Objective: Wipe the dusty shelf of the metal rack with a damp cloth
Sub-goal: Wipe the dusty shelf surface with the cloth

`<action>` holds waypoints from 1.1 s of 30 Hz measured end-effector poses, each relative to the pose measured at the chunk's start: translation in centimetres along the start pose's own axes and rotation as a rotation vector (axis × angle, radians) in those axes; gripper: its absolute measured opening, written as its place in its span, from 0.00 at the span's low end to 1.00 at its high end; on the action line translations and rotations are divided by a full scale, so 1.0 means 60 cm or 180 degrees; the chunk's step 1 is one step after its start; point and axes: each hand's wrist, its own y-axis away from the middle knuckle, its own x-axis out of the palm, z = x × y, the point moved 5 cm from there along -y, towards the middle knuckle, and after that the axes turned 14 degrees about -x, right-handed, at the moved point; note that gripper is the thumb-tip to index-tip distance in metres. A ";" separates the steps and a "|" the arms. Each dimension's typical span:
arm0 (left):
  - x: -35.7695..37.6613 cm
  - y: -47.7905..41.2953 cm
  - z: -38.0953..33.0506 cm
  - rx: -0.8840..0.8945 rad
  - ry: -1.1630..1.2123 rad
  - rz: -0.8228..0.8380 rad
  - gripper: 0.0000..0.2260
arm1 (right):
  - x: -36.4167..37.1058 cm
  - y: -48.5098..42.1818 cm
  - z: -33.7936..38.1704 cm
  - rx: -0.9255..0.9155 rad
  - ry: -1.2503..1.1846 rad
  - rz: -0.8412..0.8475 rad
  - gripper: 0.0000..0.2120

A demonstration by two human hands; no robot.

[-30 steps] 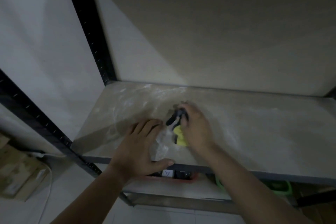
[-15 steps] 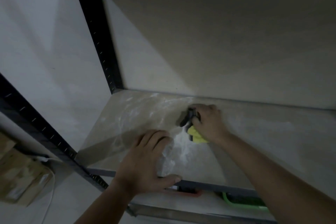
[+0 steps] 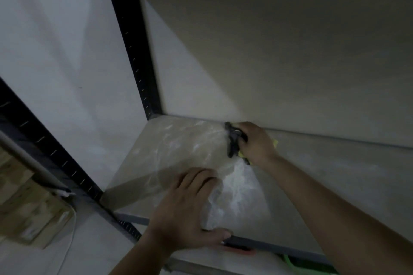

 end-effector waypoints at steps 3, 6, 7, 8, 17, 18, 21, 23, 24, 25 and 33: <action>-0.001 0.000 -0.002 -0.0022 -0.0016 0.0036 0.41 | 0.004 0.009 0.044 -0.0396 -0.0425 0.0672 0.16; -0.001 -0.001 0.000 -0.0027 -0.0005 0.0073 0.42 | -0.029 0.028 0.043 -0.0459 -0.0638 0.1004 0.21; 0.001 -0.001 0.000 -0.0028 -0.0009 0.0089 0.42 | -0.052 0.031 0.028 -0.0447 -0.0640 0.0794 0.23; 0.002 -0.001 0.001 -0.0038 -0.0020 0.0108 0.42 | -0.083 0.033 0.000 -0.0320 -0.0522 0.0428 0.23; 0.004 -0.001 0.002 -0.0063 -0.0118 0.0128 0.42 | -0.088 0.103 -0.118 0.0457 0.0998 -0.0182 0.23; 0.004 -0.001 0.002 -0.0064 -0.0108 0.0134 0.42 | -0.064 0.099 -0.079 0.0186 0.0672 -0.0226 0.22; 0.004 0.000 0.000 -0.0053 -0.0060 0.0128 0.42 | 0.001 0.102 0.046 -0.0457 -0.0220 0.0154 0.21; 0.001 0.001 -0.002 -0.0059 -0.0077 0.0097 0.42 | 0.012 0.102 0.067 -0.0726 -0.0342 0.0272 0.22; 0.000 0.002 -0.003 -0.0061 -0.0064 0.0092 0.41 | -0.004 0.099 0.060 -0.0717 -0.0475 0.0167 0.22; -0.001 0.002 -0.004 -0.0065 -0.0054 0.0095 0.41 | -0.030 0.099 0.037 -0.0586 -0.0498 -0.0035 0.21; 0.004 0.003 -0.001 -0.0115 -0.0112 0.0145 0.42 | -0.195 0.225 -0.209 0.1308 0.1631 -0.0097 0.25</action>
